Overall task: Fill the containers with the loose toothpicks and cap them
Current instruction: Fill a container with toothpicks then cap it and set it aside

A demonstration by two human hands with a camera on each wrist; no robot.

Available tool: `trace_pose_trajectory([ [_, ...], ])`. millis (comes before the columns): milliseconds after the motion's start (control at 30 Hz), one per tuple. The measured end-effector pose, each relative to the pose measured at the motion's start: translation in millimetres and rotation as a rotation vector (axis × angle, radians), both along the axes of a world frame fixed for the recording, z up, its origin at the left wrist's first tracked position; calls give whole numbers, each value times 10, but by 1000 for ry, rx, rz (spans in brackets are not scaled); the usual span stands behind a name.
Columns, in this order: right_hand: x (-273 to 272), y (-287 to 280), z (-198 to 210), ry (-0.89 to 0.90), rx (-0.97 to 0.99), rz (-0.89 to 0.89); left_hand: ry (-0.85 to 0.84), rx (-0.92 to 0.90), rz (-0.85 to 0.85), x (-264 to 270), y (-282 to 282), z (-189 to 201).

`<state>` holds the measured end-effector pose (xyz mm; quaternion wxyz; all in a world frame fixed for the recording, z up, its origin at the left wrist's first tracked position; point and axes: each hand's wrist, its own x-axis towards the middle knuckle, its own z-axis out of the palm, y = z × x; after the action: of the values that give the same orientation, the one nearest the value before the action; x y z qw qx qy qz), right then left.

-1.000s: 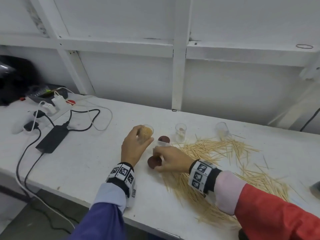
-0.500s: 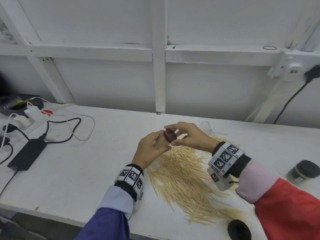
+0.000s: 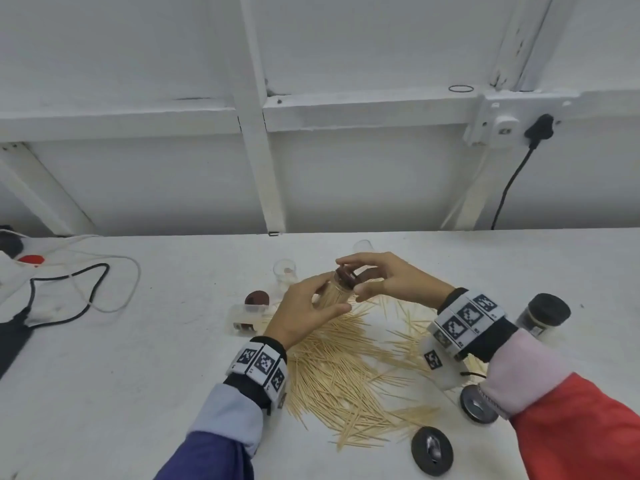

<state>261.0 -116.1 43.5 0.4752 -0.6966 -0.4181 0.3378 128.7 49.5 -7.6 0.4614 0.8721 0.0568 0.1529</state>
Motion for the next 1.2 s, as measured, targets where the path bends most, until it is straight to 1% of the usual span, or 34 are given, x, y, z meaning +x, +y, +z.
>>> trace_pose_trajectory([
  [100, 54, -139, -24, 108, 26, -30, 5, 7, 6, 42, -109, -21],
  [233, 111, -289, -57, 109, 5, -40, 9, 4, -2, 98, -265, -47],
  [400, 199, -501, -35, 109, 2, -33, 17, -18, 55, 134, -433, -88],
  [500, 260, -588, -31, 25, -16, -41, 7, -34, 76, 152, -524, -99],
  [600, 278, -615, -31, -52, -10, -85, 27, -35, 48, 163, -606, -99],
  [767, 248, -625, -41, -185, -91, 18, 5, -14, 19, 175, -699, -62],
  [900, 224, -638, -40, -204, -112, 15, -9, -38, 26, 171, -723, -53],
  [1033, 194, -635, -23, -230, -153, 30, 16, -39, 21, 164, -730, -64],
  [1200, 174, -594, -2, -310, -177, -21, -6, 15, 34, 193, -756, -25],
])
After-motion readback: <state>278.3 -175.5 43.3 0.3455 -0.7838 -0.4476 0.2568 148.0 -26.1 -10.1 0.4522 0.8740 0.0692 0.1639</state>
